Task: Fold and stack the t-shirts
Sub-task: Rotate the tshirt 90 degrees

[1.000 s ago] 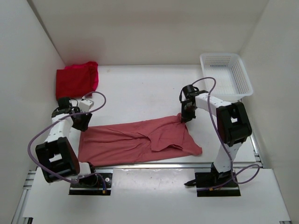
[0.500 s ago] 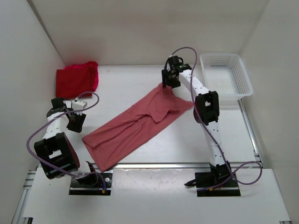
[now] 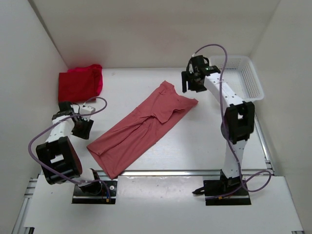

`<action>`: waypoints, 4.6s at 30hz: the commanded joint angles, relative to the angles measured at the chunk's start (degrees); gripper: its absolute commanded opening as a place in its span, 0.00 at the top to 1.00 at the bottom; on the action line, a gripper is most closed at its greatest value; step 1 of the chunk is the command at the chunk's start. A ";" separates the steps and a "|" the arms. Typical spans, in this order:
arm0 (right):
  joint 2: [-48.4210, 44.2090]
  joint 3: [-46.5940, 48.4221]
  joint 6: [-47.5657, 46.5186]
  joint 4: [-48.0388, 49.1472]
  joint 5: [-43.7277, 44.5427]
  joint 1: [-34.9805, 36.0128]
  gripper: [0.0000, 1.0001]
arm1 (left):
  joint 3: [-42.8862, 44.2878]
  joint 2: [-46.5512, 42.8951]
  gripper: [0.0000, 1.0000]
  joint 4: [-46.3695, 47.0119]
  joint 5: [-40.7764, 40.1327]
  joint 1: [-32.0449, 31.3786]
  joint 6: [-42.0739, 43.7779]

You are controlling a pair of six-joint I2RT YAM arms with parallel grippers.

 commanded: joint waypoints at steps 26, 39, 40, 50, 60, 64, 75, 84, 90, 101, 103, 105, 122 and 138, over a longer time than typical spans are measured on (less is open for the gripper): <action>15.09 -2.47 17.95 13.59 -7.19 -4.28 1.00 | -0.03 -0.13 0.44 -4.92 -0.18 -1.35 0.97; 29.71 42.56 0.56 22.20 0.98 -1.72 0.17 | 7.00 4.35 0.46 -11.51 7.55 -13.47 -2.71; 29.09 45.34 -0.41 19.41 3.17 -1.29 0.13 | 7.09 4.53 0.45 -10.99 8.34 -14.09 -3.33; -10.86 8.47 -11.37 7.14 23.91 6.95 0.02 | 0.69 -1.79 0.45 -7.56 9.83 -18.49 -6.94; -44.83 -46.17 17.02 8.04 12.08 25.41 0.01 | -4.24 -8.12 0.43 0.62 8.44 -16.82 -17.57; -40.89 -54.37 33.82 18.03 6.54 37.18 0.06 | -6.26 -9.97 0.42 -0.09 9.40 -18.49 -18.62; -19.17 -39.10 41.50 12.71 4.51 49.69 0.01 | -9.78 -15.07 0.43 0.09 7.91 -17.70 -21.44; -11.87 -35.93 42.03 8.84 1.35 49.07 0.13 | -9.61 -15.25 0.42 0.18 7.47 -18.32 -20.92; -10.19 -39.96 42.20 13.04 -5.24 47.67 0.55 | -8.99 -14.37 0.42 0.00 7.82 -17.97 -20.92; -25.38 -57.89 45.55 16.93 -4.11 38.72 1.00 | -6.27 -12.17 0.40 -2.20 11.77 -22.17 -18.19; -28.72 -61.92 44.50 15.26 -3.50 36.17 1.00 | -5.83 -11.47 0.40 -2.11 12.73 -23.76 -18.45; -31.81 -63.69 43.35 12.81 -3.05 34.06 1.00 | -5.21 -11.47 0.37 -1.67 13.70 -26.13 -18.37; -52.24 -61.35 34.21 6.19 0.91 33.77 0.26 | -4.86 -10.68 0.27 -3.17 19.68 -41.79 -20.82; -24.62 -46.56 31.92 13.05 -8.85 38.88 0.44 | -8.28 -13.22 0.28 -0.97 17.93 -34.23 -24.60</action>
